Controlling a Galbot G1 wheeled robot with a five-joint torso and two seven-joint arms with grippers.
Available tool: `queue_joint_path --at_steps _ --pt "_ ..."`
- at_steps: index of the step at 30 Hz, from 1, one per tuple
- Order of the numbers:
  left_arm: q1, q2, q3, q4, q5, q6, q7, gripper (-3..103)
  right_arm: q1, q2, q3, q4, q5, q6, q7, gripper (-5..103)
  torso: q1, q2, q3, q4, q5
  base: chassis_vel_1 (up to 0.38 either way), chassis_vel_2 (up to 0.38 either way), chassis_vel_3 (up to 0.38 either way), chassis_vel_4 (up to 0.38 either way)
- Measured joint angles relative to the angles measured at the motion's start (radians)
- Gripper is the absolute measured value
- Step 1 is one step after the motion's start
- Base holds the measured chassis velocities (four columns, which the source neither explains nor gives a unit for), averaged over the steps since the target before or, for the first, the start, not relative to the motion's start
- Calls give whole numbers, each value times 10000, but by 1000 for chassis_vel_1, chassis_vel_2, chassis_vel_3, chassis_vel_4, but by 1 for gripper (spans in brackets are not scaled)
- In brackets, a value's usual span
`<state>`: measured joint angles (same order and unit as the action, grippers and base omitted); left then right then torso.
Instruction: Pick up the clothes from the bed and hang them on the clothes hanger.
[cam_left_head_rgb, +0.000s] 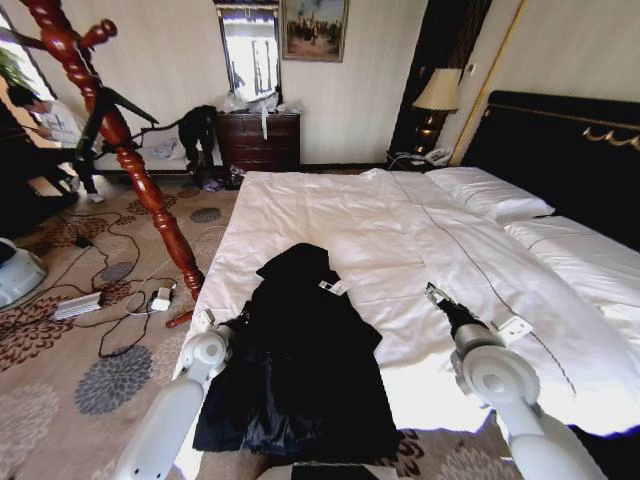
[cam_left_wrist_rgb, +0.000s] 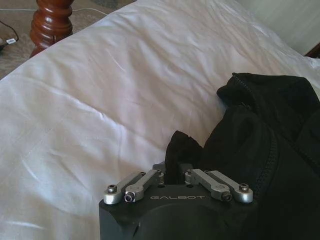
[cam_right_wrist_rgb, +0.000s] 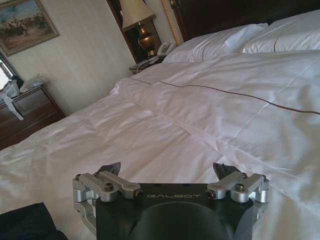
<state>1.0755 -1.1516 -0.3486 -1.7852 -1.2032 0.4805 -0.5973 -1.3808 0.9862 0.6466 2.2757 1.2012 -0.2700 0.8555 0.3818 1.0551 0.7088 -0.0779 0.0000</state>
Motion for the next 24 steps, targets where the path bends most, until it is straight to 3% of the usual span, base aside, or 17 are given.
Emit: queue_joint_path --at_steps 3,15,24 --pt "-42 33 24 54 -21 -20 -1 3 62 17 -66 -60 4 -1 1 100 0 0 0 0 -1 0 0 0 0" --pt "477 274 -820 -931 -64 -120 -114 0 129 37 -116 -147 11 -1 14 100 0 0 0 -2 -1 0 0 0 0" --pt "2560 222 -4167 -2321 -132 -262 -1386 0 621 45 -379 -384 119 -1 31 100 0 0 -1 3 -3 0 0 0 0"
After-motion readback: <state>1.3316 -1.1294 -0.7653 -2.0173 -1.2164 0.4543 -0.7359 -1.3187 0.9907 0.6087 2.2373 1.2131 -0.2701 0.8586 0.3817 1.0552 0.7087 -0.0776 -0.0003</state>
